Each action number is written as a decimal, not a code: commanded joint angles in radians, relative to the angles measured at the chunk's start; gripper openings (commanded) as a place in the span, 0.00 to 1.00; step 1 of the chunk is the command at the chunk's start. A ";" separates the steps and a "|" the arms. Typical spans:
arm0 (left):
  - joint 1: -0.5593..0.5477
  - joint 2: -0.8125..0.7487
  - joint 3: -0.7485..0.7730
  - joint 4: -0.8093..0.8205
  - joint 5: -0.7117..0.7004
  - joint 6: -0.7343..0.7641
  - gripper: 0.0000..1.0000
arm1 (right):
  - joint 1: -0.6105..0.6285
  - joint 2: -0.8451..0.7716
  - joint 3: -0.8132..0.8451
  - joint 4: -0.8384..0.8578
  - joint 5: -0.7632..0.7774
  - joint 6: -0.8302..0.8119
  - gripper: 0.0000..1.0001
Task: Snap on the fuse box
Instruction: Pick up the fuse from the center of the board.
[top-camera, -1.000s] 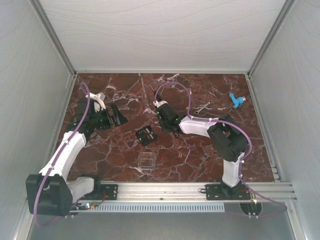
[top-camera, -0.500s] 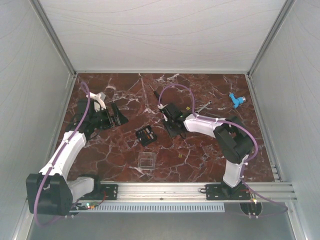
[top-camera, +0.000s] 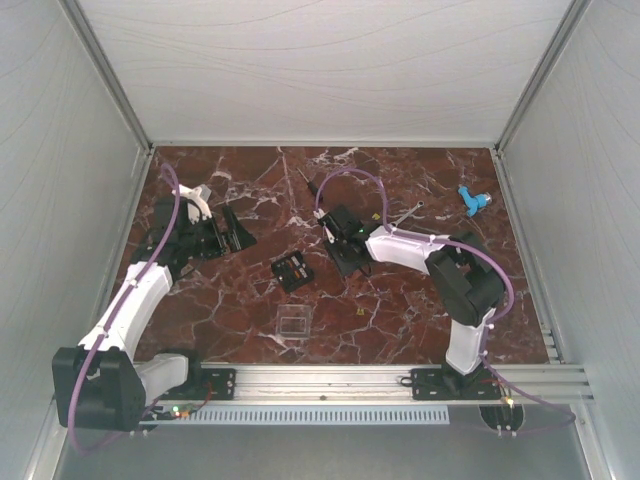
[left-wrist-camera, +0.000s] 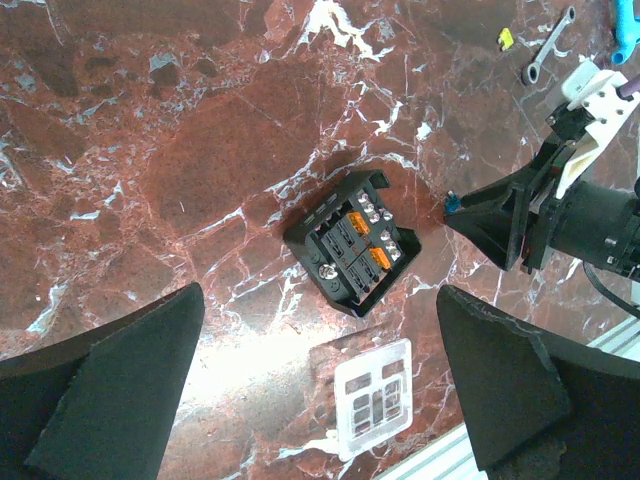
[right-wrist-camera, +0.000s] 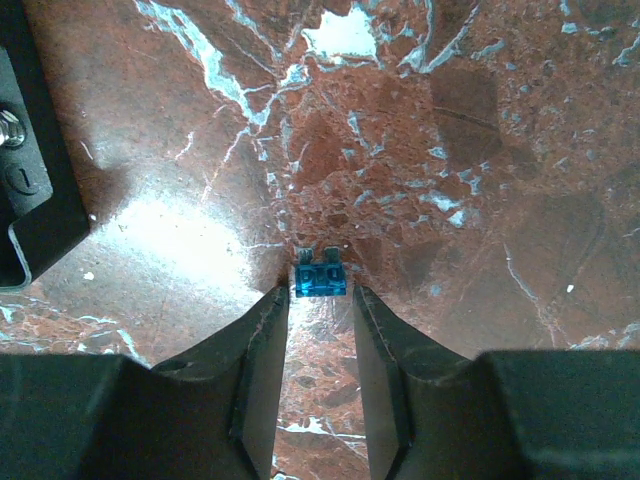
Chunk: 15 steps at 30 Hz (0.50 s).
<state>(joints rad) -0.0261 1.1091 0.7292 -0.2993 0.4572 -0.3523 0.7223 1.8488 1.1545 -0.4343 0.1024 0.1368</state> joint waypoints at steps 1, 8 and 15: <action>0.007 -0.005 0.007 0.040 0.018 -0.004 1.00 | -0.003 0.074 0.001 -0.054 -0.007 -0.022 0.30; 0.008 -0.004 0.007 0.042 0.026 -0.004 1.00 | -0.002 0.082 0.001 -0.058 -0.013 -0.022 0.27; 0.008 -0.002 0.003 0.053 0.063 -0.006 0.99 | -0.002 0.097 0.008 -0.045 -0.012 -0.018 0.23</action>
<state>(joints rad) -0.0261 1.1091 0.7288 -0.2928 0.4744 -0.3523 0.7223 1.8675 1.1816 -0.4606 0.0929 0.1249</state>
